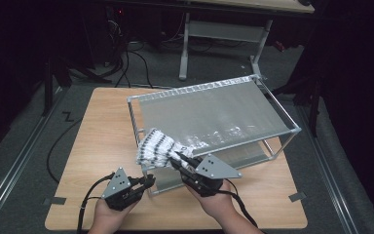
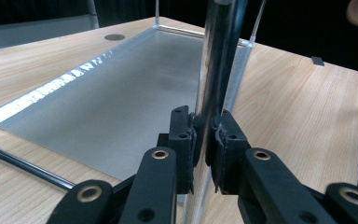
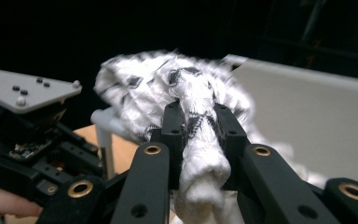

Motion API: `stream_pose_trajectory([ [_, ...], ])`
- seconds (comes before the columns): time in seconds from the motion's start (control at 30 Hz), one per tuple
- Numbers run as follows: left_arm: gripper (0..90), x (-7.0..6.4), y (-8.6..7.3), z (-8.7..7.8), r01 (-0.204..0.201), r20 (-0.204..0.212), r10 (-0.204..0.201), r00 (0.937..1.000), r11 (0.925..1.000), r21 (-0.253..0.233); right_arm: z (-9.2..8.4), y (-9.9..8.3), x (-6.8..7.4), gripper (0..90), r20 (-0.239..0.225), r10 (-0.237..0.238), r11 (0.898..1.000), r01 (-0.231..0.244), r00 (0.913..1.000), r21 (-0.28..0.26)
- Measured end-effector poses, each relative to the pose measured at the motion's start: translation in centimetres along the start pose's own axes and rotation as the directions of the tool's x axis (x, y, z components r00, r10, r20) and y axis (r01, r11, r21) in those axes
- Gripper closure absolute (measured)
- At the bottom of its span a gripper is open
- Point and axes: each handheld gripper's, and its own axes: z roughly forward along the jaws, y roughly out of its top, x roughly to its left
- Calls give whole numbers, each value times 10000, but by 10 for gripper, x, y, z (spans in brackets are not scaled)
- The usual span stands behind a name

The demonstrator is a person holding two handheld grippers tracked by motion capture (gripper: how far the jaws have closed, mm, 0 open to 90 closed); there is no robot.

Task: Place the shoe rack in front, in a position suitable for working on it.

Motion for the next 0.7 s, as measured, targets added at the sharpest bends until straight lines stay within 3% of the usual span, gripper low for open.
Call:
stream_pose_trajectory([
  [0.17,804,2,0,1,45,-73,-45,10000,10000,-39,-32,13,-16,779,431,53,9988,-32,9991,-484],
  [0.27,806,6,3,2,205,-658,-198,9976,9997,91,-57,14,-26,777,705,-148,9990,177,9974,-413],
  [0.33,805,11,2,1,327,-835,-325,9960,9995,15,-72,9,-30,777,852,-150,9997,168,9963,-200],
  [0.47,804,21,2,0,530,-1142,-530,9920,9986,-28,-87,-17,-38,777,1105,108,9993,-149,9938,357],
  [0.53,803,23,2,-1,584,-1263,-584,9903,9983,-35,-87,-37,-46,777,858,542,9954,-605,9948,736],
  [0.63,803,28,1,-3,685,-1411,-687,9876,9976,-61,-80,-62,-52,777,956,431,9836,-590,9945,1703],
  [0.7,802,32,1,-6,775,-1528,-777,9852,9970,-71,-72,-76,-60,776,1117,456,9700,-707,9927,2325],
])
